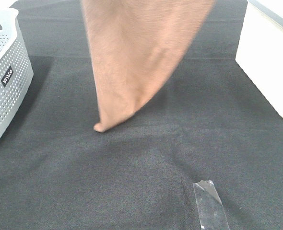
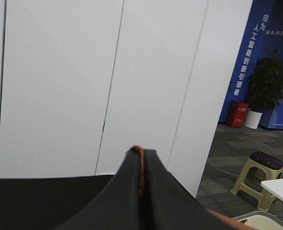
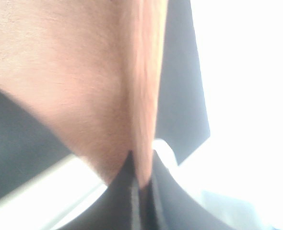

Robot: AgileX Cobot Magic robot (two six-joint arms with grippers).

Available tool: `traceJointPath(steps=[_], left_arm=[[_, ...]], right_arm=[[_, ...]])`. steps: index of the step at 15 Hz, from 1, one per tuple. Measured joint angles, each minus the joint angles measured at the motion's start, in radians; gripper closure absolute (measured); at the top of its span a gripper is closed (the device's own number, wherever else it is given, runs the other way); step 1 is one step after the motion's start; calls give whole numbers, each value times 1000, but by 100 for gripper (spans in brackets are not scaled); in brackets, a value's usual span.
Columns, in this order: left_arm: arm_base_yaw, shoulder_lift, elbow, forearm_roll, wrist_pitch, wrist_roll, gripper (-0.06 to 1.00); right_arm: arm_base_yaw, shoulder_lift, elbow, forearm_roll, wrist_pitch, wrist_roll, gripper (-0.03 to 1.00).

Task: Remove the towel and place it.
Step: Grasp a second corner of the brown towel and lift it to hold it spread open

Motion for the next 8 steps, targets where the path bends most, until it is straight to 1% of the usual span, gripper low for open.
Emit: traceJointPath(steps=[1, 2, 3, 4, 5, 8], left_arm=[[20, 20, 0, -5, -3, -30, 94], [38, 39, 0, -7, -13, -50, 94], [54, 53, 0, -7, -46, -61, 94], [72, 65, 0, -7, -101, -63, 94], [101, 80, 0, -4, -188, -66, 94], [168, 134, -8, 6, -395, -70, 94]], right_arm=[[3, 1, 0, -22, -36, 0, 97], [4, 7, 0, -41, -97, 0, 97], [5, 12, 0, -54, -171, 4, 97], [5, 20, 0, -76, -251, 26, 97], [5, 40, 0, -111, -361, 78, 97], [7, 102, 0, -234, -621, 202, 97]])
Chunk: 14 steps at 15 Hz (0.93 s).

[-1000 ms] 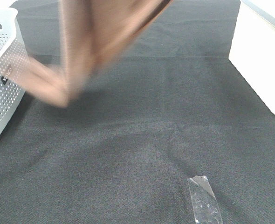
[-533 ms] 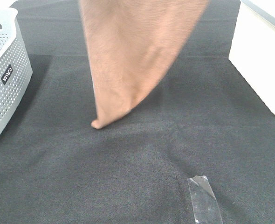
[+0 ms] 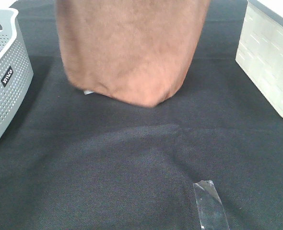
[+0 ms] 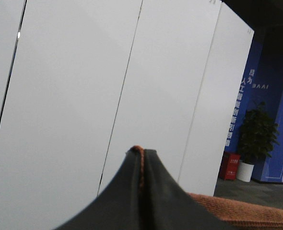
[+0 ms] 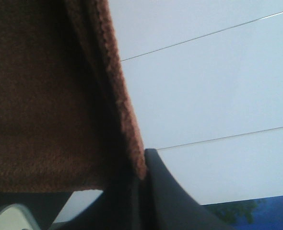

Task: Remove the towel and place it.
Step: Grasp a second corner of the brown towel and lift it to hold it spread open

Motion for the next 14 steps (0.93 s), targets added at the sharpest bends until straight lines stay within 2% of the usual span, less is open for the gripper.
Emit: traceJointPath(steps=[3, 5, 8, 11, 14], left_arm=[[51, 113, -107, 0, -77, 0, 94], [70, 197, -224, 0, -93, -1, 94], [75, 318, -370, 8, -180, -4, 94], [85, 437, -530, 23, -246, -2, 94], [112, 519, -620, 35, -300, 9, 94]], right_arm=[[0, 78, 0, -139, -259, 156, 97], [-19, 128, -27, -169, -364, 247, 97], [-67, 226, -154, -168, -455, 316, 97], [-90, 313, -274, -165, -520, 325, 97], [-102, 375, -302, -131, -594, 325, 97]])
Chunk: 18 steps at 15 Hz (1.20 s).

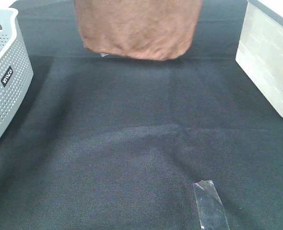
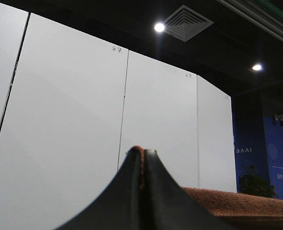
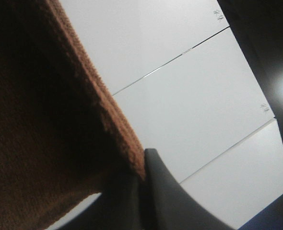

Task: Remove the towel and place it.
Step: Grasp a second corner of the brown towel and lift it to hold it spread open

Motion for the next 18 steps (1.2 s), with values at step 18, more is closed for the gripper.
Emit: traceJointPath(steps=[18], left_arm=[[58, 82, -48, 99, -145, 0, 94]], right_arm=[[-9, 25, 0, 209, -83, -22, 97]])
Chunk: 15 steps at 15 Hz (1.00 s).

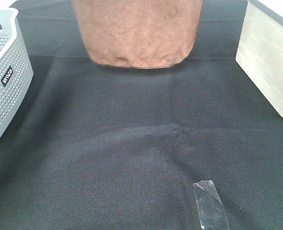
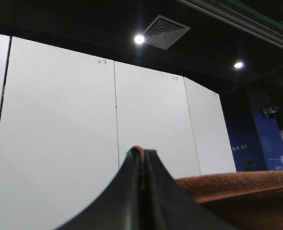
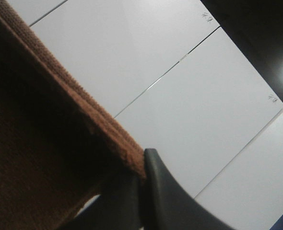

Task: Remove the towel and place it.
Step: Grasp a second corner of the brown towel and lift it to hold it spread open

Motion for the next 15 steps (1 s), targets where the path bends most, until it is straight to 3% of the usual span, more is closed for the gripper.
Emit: traceJointPath(steps=[2, 3, 7, 8, 10, 11, 13, 15], left_arm=[[0, 0, 0, 56, 35, -61, 94], [0, 0, 4, 120, 45, -152, 94], [20, 1, 17, 577, 37, -596, 94], [28, 1, 17, 805, 34, -822, 94], [40, -10, 18, 975, 14, -992, 94], [44, -24, 19, 1097, -8, -1137, 94], [65, -57, 32, 1163, -136, -1350, 94], [80, -74, 41, 1172, -281, -1484, 94]], right_arm=[[1, 0, 0, 4, 84, 1, 97], [1, 0, 0, 14, 156, 1, 97], [-8, -25, 0, 124, 541, -37, 97], [-15, -36, 0, 209, 677, -116, 97], [-24, -60, 0, 320, 859, -225, 97], [-24, -77, 0, 341, 946, -243, 97], [-29, -114, -1, 342, 1110, -245, 97], [-32, -145, -4, 333, 1252, -245, 97]])
